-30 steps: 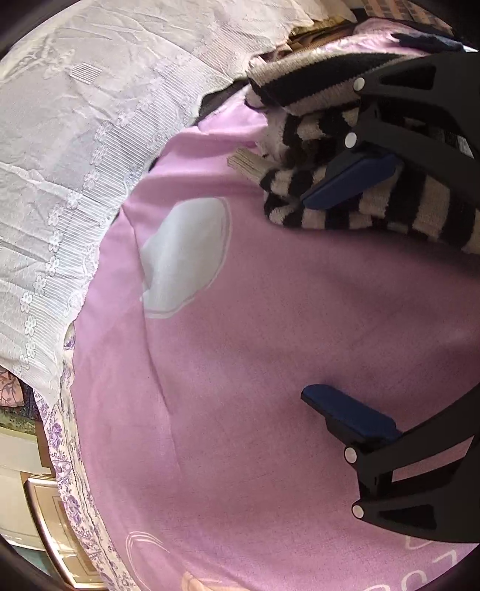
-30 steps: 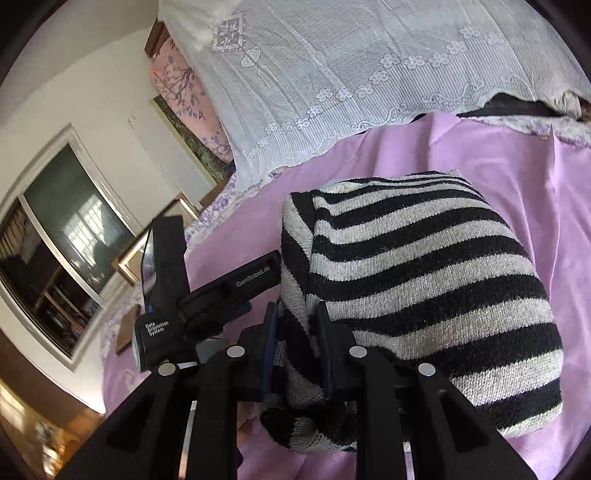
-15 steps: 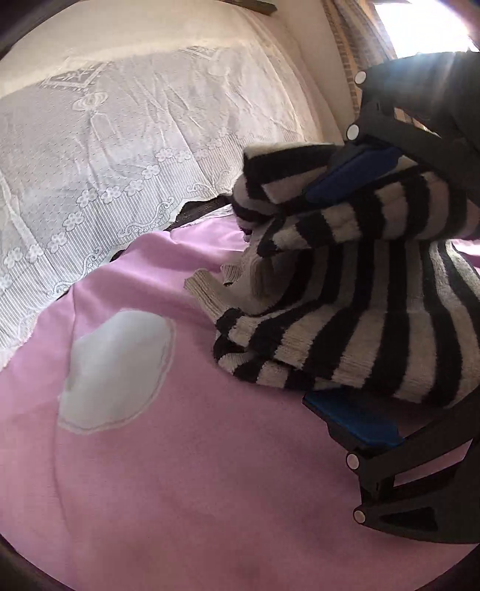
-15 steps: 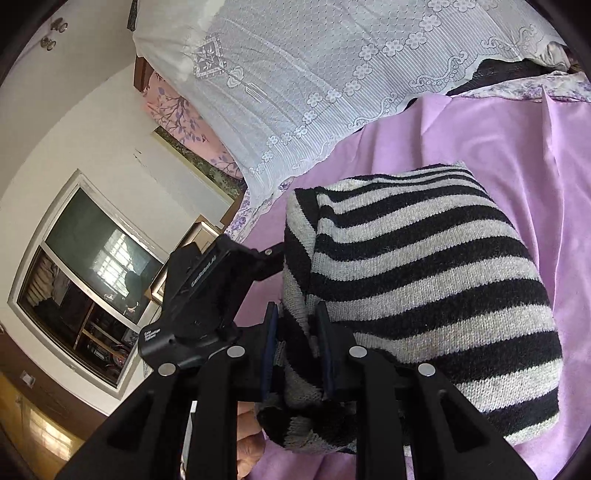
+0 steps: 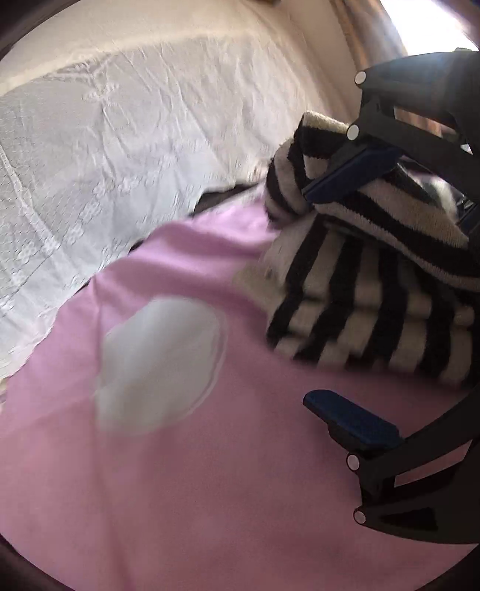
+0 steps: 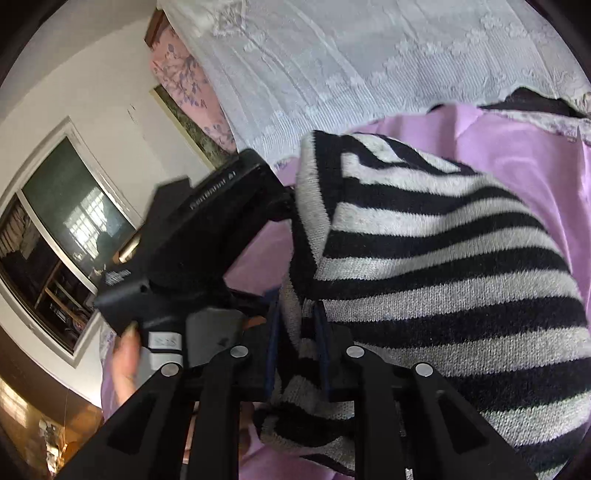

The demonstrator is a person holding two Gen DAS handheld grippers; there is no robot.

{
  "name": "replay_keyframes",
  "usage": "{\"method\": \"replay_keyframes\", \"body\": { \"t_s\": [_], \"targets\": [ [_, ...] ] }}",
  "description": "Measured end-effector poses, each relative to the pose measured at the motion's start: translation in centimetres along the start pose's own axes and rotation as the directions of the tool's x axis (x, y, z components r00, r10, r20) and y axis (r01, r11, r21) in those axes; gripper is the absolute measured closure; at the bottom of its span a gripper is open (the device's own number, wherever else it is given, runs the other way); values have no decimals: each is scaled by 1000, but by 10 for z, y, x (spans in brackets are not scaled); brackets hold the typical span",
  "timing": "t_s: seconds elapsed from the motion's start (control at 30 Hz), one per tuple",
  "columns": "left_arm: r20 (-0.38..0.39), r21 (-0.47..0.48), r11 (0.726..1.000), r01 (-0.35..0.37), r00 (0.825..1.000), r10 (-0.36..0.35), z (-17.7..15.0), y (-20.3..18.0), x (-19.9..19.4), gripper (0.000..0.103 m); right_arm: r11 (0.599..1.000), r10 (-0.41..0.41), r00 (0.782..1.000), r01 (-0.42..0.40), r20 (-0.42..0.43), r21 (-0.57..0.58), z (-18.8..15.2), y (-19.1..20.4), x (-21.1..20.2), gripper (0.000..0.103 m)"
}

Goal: Fold small clothes
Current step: 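Press the folded striped bundle flat with both tools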

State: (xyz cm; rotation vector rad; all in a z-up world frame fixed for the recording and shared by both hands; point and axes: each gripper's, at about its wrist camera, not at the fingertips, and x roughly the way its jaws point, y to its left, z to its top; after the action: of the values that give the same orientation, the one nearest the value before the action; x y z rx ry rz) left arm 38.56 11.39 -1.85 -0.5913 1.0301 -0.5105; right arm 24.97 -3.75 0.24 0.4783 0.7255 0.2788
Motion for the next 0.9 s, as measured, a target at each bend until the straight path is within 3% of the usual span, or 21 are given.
{"method": "replay_keyframes", "body": {
  "t_s": [0.03,0.07,0.17,0.27,0.37,0.43,0.5,0.57,0.7,0.83,0.9],
  "targets": [
    [37,18,995,-97,995,97,1,1,-6,5,1000,2,999,-1,-37,11,-3,-6,10,85],
    [54,19,992,-127,991,126,1,4,-9,5,1000,-5,998,4,-55,-12,-6,-8,16,85],
    [51,0,995,-102,994,102,1,9,-20,5,991,-60,997,54,-47,-125,-13,7,19,85],
    [136,92,979,-180,977,167,-6,-12,-42,5,986,-56,997,49,-44,-161,-15,7,17,85],
    [198,194,963,-186,969,147,-17,-43,-61,5,976,-53,998,44,-38,-212,-15,11,11,82],
    [194,261,944,-201,969,153,-23,-64,-56,5,969,-52,998,43,-28,-243,-16,15,6,79],
    [160,330,910,-251,965,208,-29,-75,-39,5,950,-78,997,68,-21,-304,-21,18,-2,82],
    [167,358,872,-333,942,292,-32,-76,-23,5,926,-62,998,49,-25,-374,-27,15,-16,82],
    [140,341,864,-370,929,342,-35,-64,-9,5,902,-37,999,32,-2,-430,-33,1,-62,81],
    [259,382,793,-475,879,401,-47,-80,-20,5,937,-31,994,67,107,-344,-17,-31,-105,81],
    [306,393,733,-555,831,465,-51,-87,-18,4,962,-63,988,98,142,-257,-10,-49,-113,87]
  ]
}}
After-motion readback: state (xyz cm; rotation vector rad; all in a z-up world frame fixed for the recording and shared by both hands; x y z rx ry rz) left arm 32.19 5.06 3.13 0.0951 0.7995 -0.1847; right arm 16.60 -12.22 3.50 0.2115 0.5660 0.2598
